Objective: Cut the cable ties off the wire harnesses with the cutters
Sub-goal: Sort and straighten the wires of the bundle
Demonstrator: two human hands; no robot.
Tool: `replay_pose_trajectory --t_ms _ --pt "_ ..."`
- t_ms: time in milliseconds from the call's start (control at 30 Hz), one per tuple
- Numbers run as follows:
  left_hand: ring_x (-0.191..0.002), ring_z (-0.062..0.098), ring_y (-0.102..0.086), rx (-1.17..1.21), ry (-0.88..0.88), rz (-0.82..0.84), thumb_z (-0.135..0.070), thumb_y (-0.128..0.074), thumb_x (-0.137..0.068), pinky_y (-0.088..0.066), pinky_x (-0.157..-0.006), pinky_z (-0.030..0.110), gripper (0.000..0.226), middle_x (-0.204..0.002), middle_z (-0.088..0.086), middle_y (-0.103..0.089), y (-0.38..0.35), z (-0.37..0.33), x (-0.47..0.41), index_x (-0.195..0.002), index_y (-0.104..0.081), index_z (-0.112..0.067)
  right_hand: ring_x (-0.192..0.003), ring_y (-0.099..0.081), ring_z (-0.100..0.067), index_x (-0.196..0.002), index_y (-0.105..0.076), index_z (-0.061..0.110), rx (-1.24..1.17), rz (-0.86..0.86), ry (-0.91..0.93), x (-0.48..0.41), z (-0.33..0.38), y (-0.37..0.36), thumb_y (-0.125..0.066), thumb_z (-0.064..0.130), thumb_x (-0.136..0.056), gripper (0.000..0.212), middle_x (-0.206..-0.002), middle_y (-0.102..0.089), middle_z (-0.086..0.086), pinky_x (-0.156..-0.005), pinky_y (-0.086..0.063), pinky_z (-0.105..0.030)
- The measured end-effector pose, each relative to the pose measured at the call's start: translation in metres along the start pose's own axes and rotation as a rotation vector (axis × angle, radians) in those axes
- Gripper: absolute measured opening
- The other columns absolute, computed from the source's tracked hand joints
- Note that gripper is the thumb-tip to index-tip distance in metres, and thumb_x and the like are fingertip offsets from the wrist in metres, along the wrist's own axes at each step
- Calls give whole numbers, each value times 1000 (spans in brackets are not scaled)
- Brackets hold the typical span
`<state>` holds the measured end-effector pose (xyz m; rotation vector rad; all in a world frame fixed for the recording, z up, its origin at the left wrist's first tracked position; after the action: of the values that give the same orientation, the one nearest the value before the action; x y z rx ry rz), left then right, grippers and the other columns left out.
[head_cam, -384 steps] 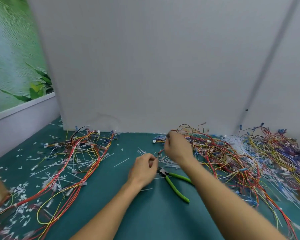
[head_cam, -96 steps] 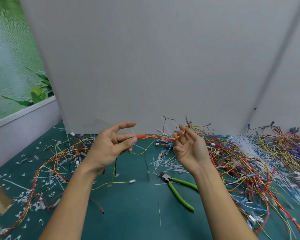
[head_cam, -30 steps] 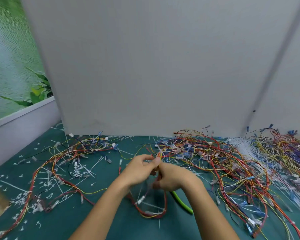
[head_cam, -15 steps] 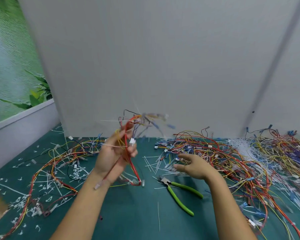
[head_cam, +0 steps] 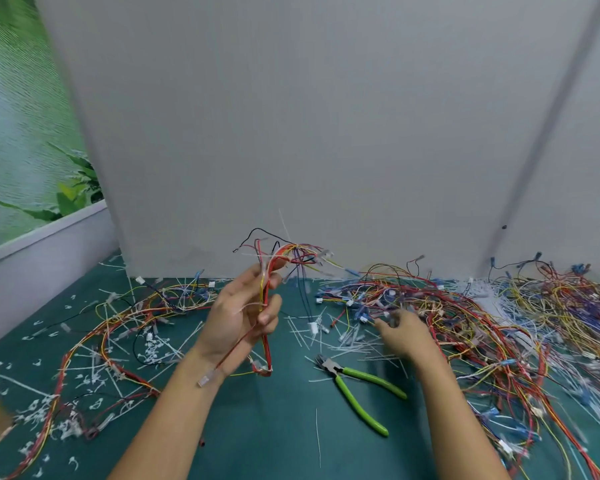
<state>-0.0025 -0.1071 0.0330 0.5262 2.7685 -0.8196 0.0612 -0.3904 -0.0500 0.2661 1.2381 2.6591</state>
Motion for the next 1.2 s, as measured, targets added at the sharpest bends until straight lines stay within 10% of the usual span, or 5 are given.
replay_pose_trajectory --t_ms 233,367,500,833,1200 --pt "-51 12 -43 -134 4 3 -29 -66 -90 -30 -45 22 38 -86 8 -49 -10 13 -1 -114 -60 -1 -87 -76 -20 -111 -74 11 -311 56 245 33 53 20 -57 39 -104 34 -94 -79 -3 -84 -61 -40" --pt "-49 14 -40 -342 19 6 -35 -65 -93 -32 -46 20 26 -63 8 -47 -17 21 3 -93 -67 -9 -88 -77 -33 -121 -65 8 -898 424 283 58 86 7 -39 32 -112 37 -101 -78 -18 -67 -60 -31" --pt "-48 14 -43 -424 -3 19 -27 -66 -96 -30 -47 21 31 -62 -4 -56 -22 22 5 -113 -71 -2 -96 -73 -37 -134 -57 3 -1133 633 347 71 102 5 -48 41 -104 49 -116 -73 -24 -74 -60 -35" --pt "-51 19 -48 -571 -10 -16 -25 -69 -88 -39 -47 23 23 -74 26 -58 -19 22 6 -107 -80 -20 -115 -68 -31 -127 -68 6 -1365 661 474 83 116 15 -64 28 -95 39 -131 -67 -25 -85 -59 -33" --pt "-80 18 -76 -648 -26 -41 -27 -83 -73 -58 -70 25 14 -86 8 -79 -9 10 2 -87 -83 -24 -86 -73 -21 -123 -72 13 -1357 585 501 77 112 13 -72 3 -85 40 -110 -74 -13 -78 -61 -33"
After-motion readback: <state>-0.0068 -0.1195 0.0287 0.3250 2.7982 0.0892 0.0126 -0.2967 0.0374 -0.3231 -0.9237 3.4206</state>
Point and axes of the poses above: each hand's wrist, its own x-axis away from the middle knuckle, its own y-axis out of the back of the hand, z = x × y, the point moved 4 cm from there along -x, towards the middle knuckle
